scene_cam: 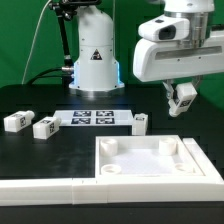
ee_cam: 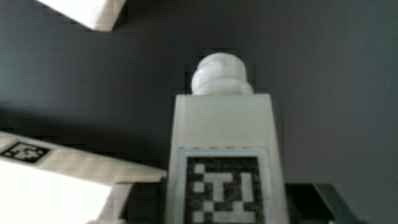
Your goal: Assemble one leg
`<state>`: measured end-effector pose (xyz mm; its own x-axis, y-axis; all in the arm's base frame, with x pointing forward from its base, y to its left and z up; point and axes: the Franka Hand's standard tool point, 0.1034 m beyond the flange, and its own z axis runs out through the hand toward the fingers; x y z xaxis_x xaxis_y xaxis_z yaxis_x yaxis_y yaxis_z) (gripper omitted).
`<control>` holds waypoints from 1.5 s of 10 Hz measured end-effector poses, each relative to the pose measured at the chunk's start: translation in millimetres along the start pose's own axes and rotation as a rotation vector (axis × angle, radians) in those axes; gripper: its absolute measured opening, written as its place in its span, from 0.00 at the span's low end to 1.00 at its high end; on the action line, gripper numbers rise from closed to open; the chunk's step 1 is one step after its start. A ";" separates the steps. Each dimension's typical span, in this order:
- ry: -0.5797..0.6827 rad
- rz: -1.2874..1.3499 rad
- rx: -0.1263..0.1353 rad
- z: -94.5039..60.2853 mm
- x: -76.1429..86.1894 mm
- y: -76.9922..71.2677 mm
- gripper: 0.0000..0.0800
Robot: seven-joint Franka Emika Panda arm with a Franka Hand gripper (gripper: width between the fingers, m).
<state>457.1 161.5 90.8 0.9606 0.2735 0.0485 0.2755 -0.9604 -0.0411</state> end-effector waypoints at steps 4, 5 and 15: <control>0.219 -0.068 -0.010 -8.9 12.1 20.2 0.36; 0.203 -0.103 -0.018 -13.4 20.6 31.3 0.36; 0.215 -0.189 -0.020 -13.6 116.2 87.8 0.36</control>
Offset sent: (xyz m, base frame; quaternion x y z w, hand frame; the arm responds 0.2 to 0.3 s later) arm 0.0351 -0.0149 0.0316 0.0061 0.0574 -0.0285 0.9979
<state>592.4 108.3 106.4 0.8622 0.4322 0.2641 0.4460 -0.8950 0.0086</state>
